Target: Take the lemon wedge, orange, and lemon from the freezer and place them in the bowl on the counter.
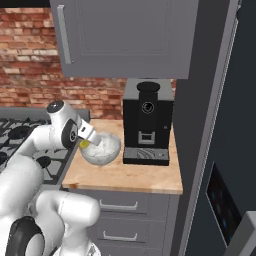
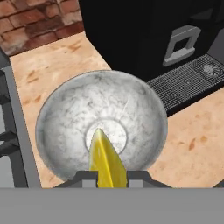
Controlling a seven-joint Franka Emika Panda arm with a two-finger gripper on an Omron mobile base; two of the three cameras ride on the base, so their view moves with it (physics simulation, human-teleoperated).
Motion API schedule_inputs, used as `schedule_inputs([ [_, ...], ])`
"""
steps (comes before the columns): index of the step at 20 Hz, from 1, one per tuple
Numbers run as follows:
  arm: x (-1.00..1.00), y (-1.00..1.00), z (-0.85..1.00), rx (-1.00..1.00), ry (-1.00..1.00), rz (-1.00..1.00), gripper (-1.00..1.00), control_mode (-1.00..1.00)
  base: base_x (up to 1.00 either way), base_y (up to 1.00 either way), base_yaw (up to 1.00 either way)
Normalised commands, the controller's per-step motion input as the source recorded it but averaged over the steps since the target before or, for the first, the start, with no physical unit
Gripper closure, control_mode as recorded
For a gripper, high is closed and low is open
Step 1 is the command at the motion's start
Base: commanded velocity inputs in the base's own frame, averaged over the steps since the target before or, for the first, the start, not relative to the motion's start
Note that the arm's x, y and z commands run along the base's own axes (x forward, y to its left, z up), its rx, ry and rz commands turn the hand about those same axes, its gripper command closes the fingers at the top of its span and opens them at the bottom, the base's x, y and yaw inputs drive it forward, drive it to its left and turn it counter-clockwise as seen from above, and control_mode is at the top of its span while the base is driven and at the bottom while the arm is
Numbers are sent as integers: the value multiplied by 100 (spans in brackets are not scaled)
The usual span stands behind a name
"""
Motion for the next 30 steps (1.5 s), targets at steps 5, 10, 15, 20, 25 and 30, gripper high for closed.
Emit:
schedule_inputs([
  [5, 39, 0, -14, 0, 8, 0, 100, -100, 0, 0, 0],
  [10, 39, 0, -34, 0, 8, 0, 100, -100, 0, 0, 0],
  [15, 29, 0, -39, 0, 8, 0, 100, -100, 0, 0, 0],
  [20, 34, -1, -37, 0, 5, 0, 100, -100, 0, 0, 0],
  [25, 37, -15, -24, 0, 0, 0, -100, -100, 0, 0, 0],
  [30, 13, -7, -10, -1, -1, 0, -100, -100, 0, 0, 0],
])
